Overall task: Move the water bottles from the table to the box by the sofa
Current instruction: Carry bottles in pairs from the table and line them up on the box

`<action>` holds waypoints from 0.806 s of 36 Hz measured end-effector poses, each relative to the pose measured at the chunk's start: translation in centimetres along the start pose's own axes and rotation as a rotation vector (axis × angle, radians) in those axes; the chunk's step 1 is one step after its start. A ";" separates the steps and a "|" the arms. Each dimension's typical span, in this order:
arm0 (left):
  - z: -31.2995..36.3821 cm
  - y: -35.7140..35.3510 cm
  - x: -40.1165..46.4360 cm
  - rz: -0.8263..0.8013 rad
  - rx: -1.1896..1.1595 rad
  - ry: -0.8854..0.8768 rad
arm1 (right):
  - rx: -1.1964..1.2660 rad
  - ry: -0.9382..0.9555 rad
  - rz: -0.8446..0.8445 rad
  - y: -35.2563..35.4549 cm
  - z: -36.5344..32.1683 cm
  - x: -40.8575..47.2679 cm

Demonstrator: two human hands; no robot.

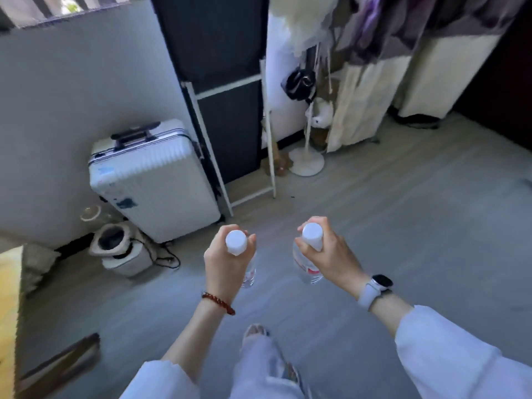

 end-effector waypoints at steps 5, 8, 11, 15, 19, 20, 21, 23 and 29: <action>5.2 -12.0 4.7 -0.188 0.015 -0.094 | 0.023 -0.149 0.150 9.0 7.4 0.3; 8.2 -19.5 7.5 -0.298 0.009 -0.148 | 0.014 -0.220 0.219 14.3 11.9 1.1; 10.9 -27.2 10.3 -0.392 -0.007 -0.159 | -0.004 -0.290 0.293 19.6 16.6 2.5; 14.3 -36.6 13.9 -0.485 -0.036 -0.196 | -0.013 -0.400 0.357 26.4 22.7 4.9; 18.8 -47.5 17.9 -0.606 -0.068 -0.201 | -0.004 -0.499 0.436 35.1 28.5 7.5; 20.1 -50.0 18.8 -0.629 -0.078 -0.209 | 0.000 -0.512 0.458 37.4 29.7 8.0; 21.4 -52.4 19.7 -0.654 -0.084 -0.217 | 0.005 -0.529 0.483 39.7 30.8 8.5; 23.8 -57.1 21.2 -0.720 -0.085 -0.228 | 0.023 -0.559 0.539 43.8 32.9 9.2; 30.2 -70.7 24.6 -0.880 -0.078 -0.276 | 0.052 -0.628 0.662 55.2 40.1 10.7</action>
Point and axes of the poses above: each hand's wrist, its own x-axis towards the middle knuckle, its own y-axis out of the back of the hand, z = x × y, the point moved 8 cm from there along x, towards the middle knuckle, and after that the axes turned 7 degrees about -z, right-handed, at the moved point
